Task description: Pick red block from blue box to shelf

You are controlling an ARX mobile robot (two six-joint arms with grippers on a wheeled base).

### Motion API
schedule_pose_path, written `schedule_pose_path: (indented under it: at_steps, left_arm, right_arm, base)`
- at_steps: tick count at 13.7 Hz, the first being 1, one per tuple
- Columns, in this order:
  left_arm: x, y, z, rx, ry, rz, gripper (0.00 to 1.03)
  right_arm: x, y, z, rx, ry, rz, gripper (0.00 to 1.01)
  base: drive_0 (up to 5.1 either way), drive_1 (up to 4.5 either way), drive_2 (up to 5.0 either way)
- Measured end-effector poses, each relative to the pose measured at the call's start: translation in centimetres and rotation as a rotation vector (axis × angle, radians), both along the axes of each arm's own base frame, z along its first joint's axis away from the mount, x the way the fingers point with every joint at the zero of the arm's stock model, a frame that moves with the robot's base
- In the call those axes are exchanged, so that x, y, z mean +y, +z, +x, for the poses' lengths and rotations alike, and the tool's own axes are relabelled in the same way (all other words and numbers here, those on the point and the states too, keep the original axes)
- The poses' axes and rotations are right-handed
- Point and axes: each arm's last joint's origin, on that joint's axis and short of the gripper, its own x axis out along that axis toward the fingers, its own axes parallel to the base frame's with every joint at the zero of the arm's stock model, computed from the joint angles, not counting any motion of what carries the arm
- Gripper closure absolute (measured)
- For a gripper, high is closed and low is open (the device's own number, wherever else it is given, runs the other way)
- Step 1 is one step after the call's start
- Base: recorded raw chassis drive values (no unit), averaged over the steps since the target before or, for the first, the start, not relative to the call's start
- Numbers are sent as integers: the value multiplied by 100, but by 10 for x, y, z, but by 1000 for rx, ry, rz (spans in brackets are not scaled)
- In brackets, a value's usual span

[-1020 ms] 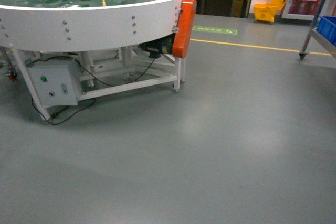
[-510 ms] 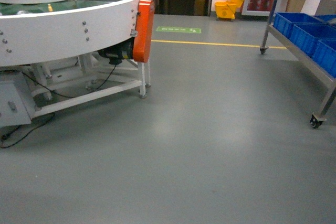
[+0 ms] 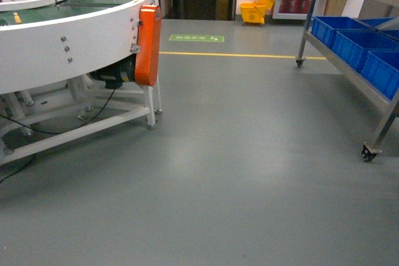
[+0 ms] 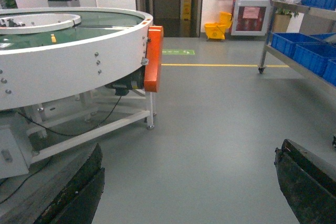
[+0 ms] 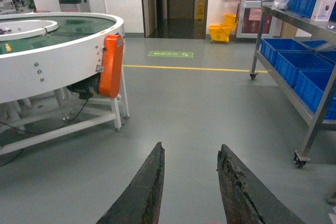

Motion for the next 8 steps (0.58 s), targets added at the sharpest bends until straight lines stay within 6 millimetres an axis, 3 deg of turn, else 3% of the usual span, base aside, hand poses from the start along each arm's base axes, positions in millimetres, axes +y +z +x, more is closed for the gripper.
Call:
schedule_pose_path:
  at_steps: [8]
  left_arm:
    - [0,0,0,2,0,0,5]
  right_arm:
    - [0,0,0,2,0,0,76]
  base:
    - [18,419,-384]
